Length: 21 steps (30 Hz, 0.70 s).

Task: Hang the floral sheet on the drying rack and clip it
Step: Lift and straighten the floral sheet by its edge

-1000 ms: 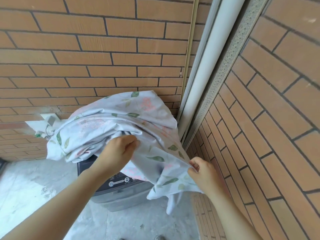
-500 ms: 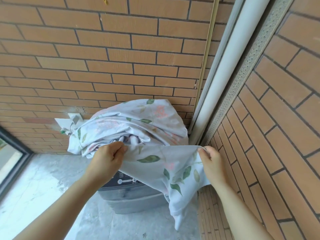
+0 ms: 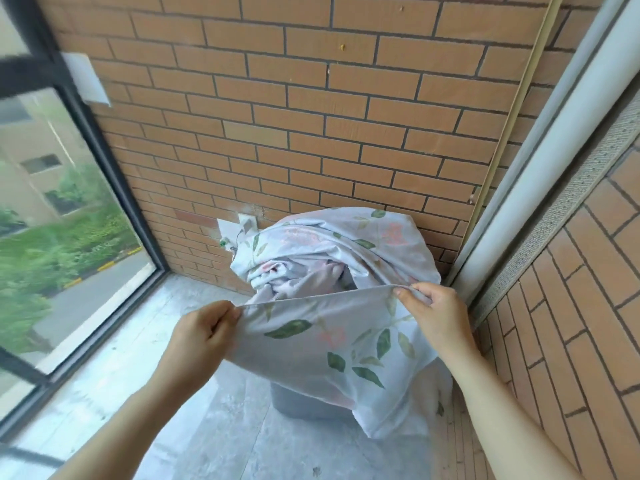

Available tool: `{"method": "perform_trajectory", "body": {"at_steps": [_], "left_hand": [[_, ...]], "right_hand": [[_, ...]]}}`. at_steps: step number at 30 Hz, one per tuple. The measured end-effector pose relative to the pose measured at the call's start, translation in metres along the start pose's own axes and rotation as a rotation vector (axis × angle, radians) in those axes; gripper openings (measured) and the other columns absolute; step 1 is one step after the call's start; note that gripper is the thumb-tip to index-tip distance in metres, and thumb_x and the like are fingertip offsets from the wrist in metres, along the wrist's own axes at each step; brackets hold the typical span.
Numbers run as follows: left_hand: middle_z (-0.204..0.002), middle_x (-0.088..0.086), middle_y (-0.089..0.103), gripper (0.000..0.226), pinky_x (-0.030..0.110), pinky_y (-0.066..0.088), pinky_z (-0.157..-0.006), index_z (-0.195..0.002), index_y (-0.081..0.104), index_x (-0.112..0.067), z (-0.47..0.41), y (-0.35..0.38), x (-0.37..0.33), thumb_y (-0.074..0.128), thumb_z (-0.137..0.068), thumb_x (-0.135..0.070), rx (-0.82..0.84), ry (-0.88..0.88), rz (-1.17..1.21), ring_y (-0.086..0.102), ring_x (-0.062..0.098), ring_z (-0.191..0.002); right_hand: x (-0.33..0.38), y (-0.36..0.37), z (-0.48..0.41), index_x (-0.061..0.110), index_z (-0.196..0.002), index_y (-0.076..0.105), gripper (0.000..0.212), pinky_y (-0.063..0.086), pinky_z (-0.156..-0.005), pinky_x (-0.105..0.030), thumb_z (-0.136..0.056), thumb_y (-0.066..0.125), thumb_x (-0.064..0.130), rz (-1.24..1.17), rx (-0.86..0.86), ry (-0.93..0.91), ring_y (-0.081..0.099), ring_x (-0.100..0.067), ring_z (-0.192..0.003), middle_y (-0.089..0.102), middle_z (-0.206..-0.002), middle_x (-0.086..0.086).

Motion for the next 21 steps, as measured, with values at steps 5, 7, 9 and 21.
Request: {"method": "perform_trajectory", "body": {"at_steps": [5, 7, 9, 21], "left_hand": [[-0.049, -0.004, 0.032, 0.035, 0.032, 0.028, -0.048, -0.059, 0.036, -0.013, 0.045, -0.064, 0.002, 0.046, -0.087, -0.03, -0.078, 0.086, 0.029, 0.033, 0.011, -0.048], [-0.048, -0.002, 0.033, 0.035, 0.034, 0.029, -0.048, -0.058, 0.036, -0.013, 0.07, -0.09, 0.006, 0.045, -0.086, -0.031, -0.112, 0.107, 0.026, 0.035, 0.013, -0.049], [-0.049, 0.0, 0.036, 0.034, 0.034, 0.03, -0.049, -0.058, 0.039, -0.013, 0.094, -0.115, 0.01, 0.045, -0.086, -0.033, -0.142, 0.121, 0.015, 0.038, 0.015, -0.051], [-0.052, -0.004, 0.03, 0.036, 0.023, 0.022, -0.048, -0.058, 0.032, -0.012, 0.124, -0.223, -0.08, 0.047, -0.087, -0.026, -0.298, 0.407, 0.059, 0.028, 0.011, -0.05]], "right_hand": [[0.065, -0.007, 0.052, 0.021, -0.049, 0.036, 0.05, 0.022, -0.053, -0.029, -0.084, 0.068, 0.035, -0.053, -0.043, -0.108, 0.026, -0.011, -0.049, 0.021, -0.049, 0.007], [0.089, -0.006, 0.078, 0.024, -0.048, 0.045, 0.044, 0.027, -0.052, -0.03, -0.083, 0.069, 0.036, -0.038, -0.042, -0.136, 0.032, -0.01, -0.048, 0.029, -0.046, 0.007], [0.109, -0.004, 0.104, 0.03, -0.053, 0.059, 0.032, 0.035, -0.052, -0.03, -0.083, 0.07, 0.038, -0.015, -0.037, -0.163, 0.043, -0.011, -0.049, 0.044, -0.046, 0.007], [0.228, -0.078, 0.153, 0.013, -0.066, 0.065, 0.024, 0.045, -0.06, -0.032, -0.085, 0.066, 0.027, -0.012, -0.327, -0.268, 0.058, -0.026, -0.069, 0.064, -0.065, -0.009]]}}
Point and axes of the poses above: each hand's wrist, its own z-axis away from the middle knuckle, its own y-axis out of the palm, x = y × z, the point moved 3 cm from there along -z, towards the middle knuckle
